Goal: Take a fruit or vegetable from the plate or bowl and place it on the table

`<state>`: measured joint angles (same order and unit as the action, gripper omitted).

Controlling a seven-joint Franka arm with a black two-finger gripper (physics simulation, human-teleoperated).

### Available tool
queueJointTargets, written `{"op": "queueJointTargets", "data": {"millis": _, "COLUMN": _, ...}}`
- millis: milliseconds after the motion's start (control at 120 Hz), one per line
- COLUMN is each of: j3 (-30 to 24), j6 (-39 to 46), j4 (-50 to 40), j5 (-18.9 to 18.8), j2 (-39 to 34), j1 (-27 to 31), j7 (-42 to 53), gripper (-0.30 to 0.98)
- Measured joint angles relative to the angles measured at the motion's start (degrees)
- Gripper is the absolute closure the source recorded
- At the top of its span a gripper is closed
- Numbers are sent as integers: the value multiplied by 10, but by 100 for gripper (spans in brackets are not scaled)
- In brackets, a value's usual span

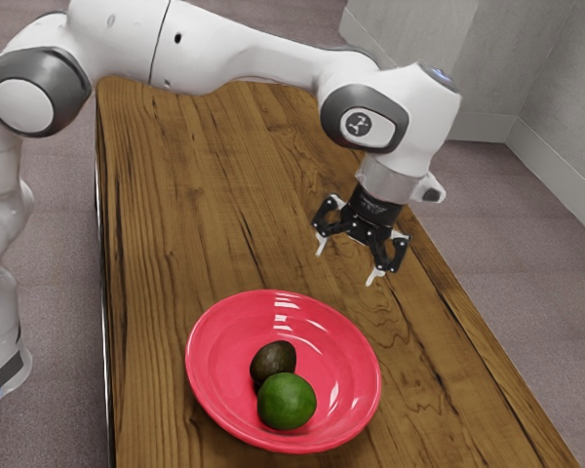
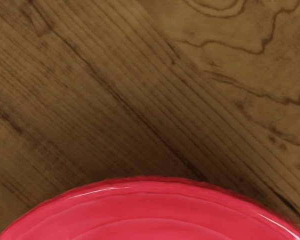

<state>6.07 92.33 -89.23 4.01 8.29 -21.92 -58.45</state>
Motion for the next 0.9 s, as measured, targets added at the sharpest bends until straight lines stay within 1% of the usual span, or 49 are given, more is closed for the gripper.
{"op": "queueJointTargets", "data": {"millis": 117, "j3": -1, "j6": 61, "j4": -11, "j5": -3, "j2": -1, "j1": -14, "j7": 126, "gripper": 0}}
{"op": "queueJointTargets", "data": {"millis": 275, "j3": 0, "j6": 118, "j4": -87, "j5": 3, "j2": -47, "j1": -24, "j7": 258, "gripper": 0}}
{"op": "queueJointTargets", "data": {"millis": 475, "j3": 2, "j6": 151, "j4": -213, "j5": 6, "j2": -159, "j1": -21, "j7": 378, "gripper": 0}}
{"op": "queueJointTargets", "data": {"millis": 550, "j3": 2, "j6": 157, "j4": -237, "j5": 6, "j2": -180, "j1": -15, "j7": 413, "gripper": 0}}
{"op": "queueJointTargets", "data": {"millis": 667, "j3": 2, "j6": 163, "j4": -245, "j5": 10, "j2": -185, "j1": -23, "j7": 455, "gripper": 0}}
{"op": "queueJointTargets", "data": {"millis": 808, "j3": 2, "j6": 173, "j4": -246, "j5": 50, "j2": -176, "j1": -32, "j7": 439, "gripper": 1}}
{"op": "queueJointTargets", "data": {"millis": 900, "j3": 5, "j6": 179, "j4": -247, "j5": 96, "j2": -173, "j1": -32, "j7": 395, "gripper": 2}}
